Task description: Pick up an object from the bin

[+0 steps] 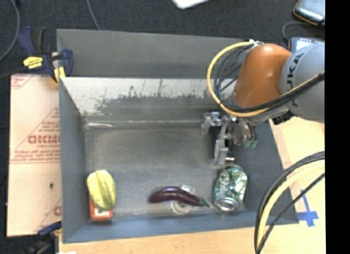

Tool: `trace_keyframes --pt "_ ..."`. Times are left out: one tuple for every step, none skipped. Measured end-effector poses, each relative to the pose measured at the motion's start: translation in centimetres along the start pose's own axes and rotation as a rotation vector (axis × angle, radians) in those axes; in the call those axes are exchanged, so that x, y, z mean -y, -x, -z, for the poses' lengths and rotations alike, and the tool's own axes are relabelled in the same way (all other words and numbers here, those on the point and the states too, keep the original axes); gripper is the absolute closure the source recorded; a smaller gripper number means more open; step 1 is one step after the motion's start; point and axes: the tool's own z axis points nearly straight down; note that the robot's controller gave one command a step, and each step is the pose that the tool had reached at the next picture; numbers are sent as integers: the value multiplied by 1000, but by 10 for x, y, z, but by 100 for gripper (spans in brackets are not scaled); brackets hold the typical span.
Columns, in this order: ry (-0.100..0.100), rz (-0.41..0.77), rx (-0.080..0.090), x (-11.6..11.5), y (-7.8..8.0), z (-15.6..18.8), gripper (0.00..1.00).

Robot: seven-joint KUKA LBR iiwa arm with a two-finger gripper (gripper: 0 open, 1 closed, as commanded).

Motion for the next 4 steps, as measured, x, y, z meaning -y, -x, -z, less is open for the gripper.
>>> trace_keyframes --pt "-1 1 8 0 1 5 0" --pt "-2 84 7 -49 -29 -54 0" --pt "-1 133 5 -65 -38 -50 0" --pt "-1 122 10 -59 -80 -40 0"
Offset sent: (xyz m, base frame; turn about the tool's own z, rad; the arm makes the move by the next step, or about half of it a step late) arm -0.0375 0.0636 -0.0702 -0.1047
